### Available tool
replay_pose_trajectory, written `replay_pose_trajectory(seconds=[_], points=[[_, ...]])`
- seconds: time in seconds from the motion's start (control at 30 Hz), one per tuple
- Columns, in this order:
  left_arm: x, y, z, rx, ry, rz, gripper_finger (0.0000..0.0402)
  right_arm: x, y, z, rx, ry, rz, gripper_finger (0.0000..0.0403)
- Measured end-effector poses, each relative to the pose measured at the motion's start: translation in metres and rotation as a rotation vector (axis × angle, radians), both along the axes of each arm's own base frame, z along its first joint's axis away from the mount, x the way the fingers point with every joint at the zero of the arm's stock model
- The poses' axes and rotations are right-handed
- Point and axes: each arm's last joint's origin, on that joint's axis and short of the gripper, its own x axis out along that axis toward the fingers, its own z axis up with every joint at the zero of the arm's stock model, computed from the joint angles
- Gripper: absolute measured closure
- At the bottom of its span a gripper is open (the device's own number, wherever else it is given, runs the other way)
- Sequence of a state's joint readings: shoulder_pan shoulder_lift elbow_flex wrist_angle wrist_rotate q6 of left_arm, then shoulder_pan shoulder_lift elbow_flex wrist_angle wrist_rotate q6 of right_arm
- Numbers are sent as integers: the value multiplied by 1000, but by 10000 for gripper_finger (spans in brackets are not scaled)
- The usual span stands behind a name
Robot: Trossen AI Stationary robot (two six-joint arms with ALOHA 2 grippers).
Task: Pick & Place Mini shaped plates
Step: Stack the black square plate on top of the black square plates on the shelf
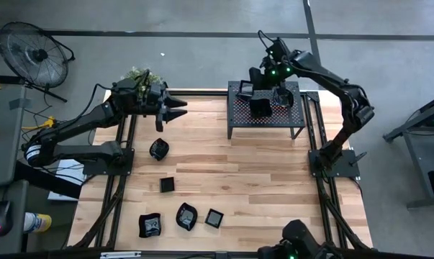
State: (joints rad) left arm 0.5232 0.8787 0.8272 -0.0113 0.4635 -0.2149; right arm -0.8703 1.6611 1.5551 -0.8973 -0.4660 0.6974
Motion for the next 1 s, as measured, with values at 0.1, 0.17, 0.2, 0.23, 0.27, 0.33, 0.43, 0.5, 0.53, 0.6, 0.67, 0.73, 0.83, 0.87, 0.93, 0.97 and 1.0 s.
replay_pose_trajectory(seconds=[0.1, 0.17, 0.2, 0.23, 0.27, 0.33, 0.43, 0.5, 0.53, 0.6, 0.67, 0.73, 0.83, 0.87, 0.93, 0.97, 1.0], points=[[0, 0, -1, -8, 12, -6, 227, 0, -1, 8, -10, -10, -10, 403], [0, 0, -2, -17, 21, -6, 227, -2, 1, 14, -5, 14, -37, 403], [0, 0, -2, -25, 20, -5, 227, -2, 1, 18, -6, 27, -52, 403], [0, 0, -2, -35, 20, -5, 227, -2, 3, 20, -7, 37, -60, 403], [0, 0, -2, -36, 20, -4, 227, -2, 5, 22, -1, 49, -69, 403], [0, 0, -2, -38, 20, 0, 227, -1, 9, 23, 19, 75, -84, 403], [0, 0, -1, -33, 12, 3, 227, 6, 17, 26, 20, 100, -107, 403], [0, 0, -1, -27, 9, 3, 227, 10, 21, 26, 23, 107, -114, 403], [0, 0, -1, -27, 9, 3, 227, 12, 23, 26, 17, 115, -127, 403], [0, 0, -1, -26, 10, 3, 227, 14, 24, 26, 15, 125, -162, 403], [0, 0, -1, -25, 10, 2, 227, 16, 25, 26, 28, 128, -200, 403], [0, 0, -1, -25, 10, 2, 227, 18, 27, 26, 45, 127, -227, 403], [0, 0, -1, -25, 10, 2, 227, 22, 32, 26, 65, 132, -275, 403], [0, 0, -1, -25, 10, 3, 227, 23, 33, 26, 78, 128, -290, 403], [0, 0, -1, -25, 10, 3, 227, 25, 34, 26, 95, 108, -312, 403], [0, 0, -1, -25, 10, 3, 227, 26, 34, 27, 101, 97, -320, 403], [0, 0, -1, -25, 10, 3, 227, 27, 35, 27, 109, 93, -330, 403]])
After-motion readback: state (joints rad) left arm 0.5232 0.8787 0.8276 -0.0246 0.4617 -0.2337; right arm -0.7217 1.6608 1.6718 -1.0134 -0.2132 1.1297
